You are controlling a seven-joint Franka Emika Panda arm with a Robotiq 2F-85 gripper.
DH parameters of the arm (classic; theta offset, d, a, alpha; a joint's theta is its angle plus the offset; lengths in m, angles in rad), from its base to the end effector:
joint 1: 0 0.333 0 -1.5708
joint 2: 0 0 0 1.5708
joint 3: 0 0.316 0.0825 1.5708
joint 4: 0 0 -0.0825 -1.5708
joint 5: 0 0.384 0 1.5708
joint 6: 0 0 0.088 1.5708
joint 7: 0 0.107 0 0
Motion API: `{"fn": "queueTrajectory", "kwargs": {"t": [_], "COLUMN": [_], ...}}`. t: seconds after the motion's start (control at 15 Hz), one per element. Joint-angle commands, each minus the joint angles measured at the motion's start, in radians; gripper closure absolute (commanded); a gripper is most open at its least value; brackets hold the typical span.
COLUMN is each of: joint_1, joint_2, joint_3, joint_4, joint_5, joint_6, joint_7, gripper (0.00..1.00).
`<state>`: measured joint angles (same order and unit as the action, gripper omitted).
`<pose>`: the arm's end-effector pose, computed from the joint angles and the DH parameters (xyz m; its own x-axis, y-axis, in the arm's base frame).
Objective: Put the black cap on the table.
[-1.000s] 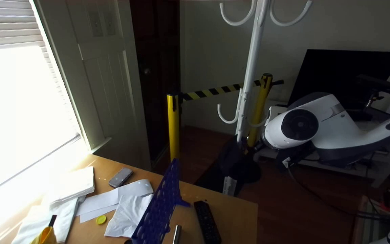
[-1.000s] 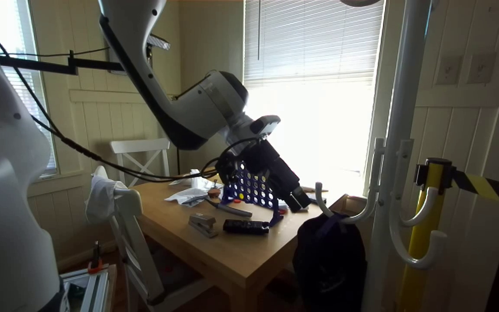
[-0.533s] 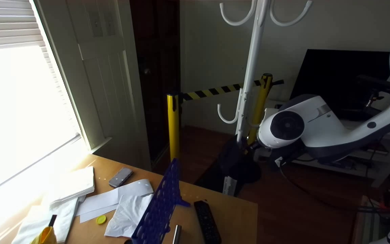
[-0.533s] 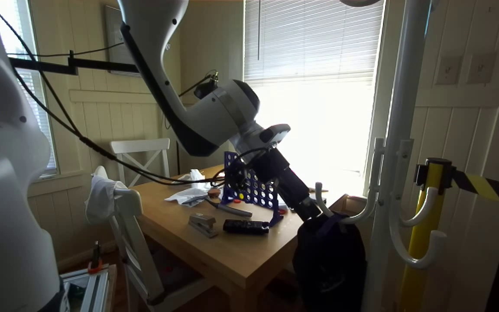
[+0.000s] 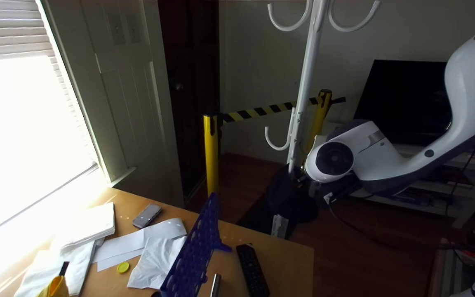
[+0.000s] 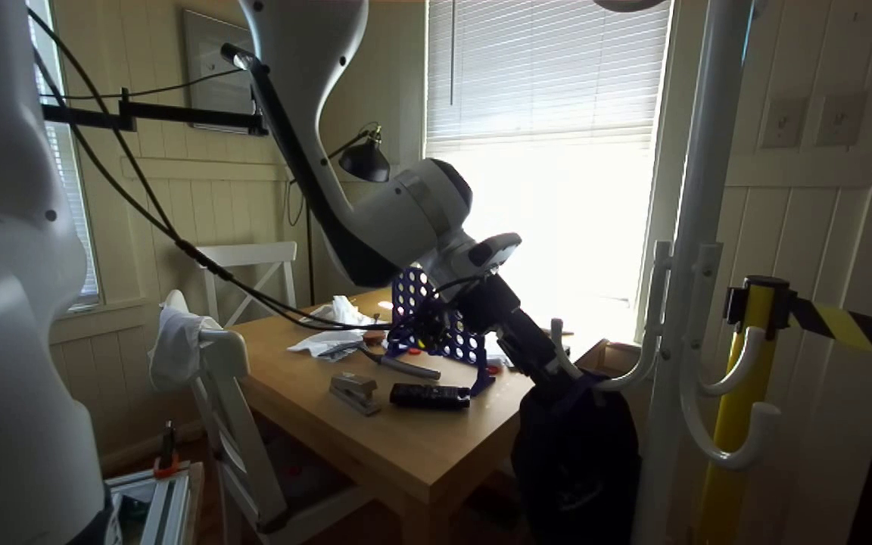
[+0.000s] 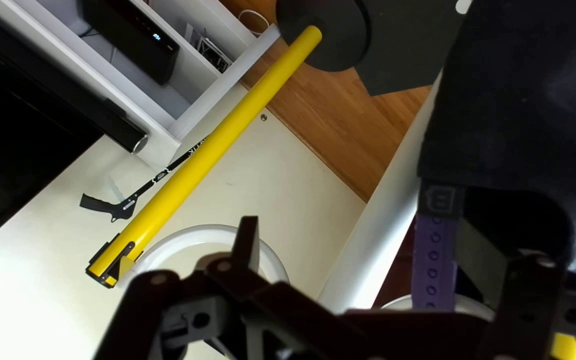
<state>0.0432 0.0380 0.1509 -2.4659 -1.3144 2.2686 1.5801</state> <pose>0.4612 0.0659 0.2730 0.8076 -0.1090 0.5795 -0.4635 -0.7250 0.5095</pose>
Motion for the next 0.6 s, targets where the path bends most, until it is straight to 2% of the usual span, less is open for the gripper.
{"fn": "queueTrajectory", "kwargs": {"t": [0.0, 0.53], "joint_1": [0.033, 0.067], "joint_2": [0.071, 0.139], "joint_3": [-0.014, -0.009], "joint_4": [0.060, 0.118], "joint_5": [-0.059, -0.076], "joint_6": [-0.039, -0.121], "joint_7": [0.073, 0.134], "gripper": [0.00, 0.00]}}
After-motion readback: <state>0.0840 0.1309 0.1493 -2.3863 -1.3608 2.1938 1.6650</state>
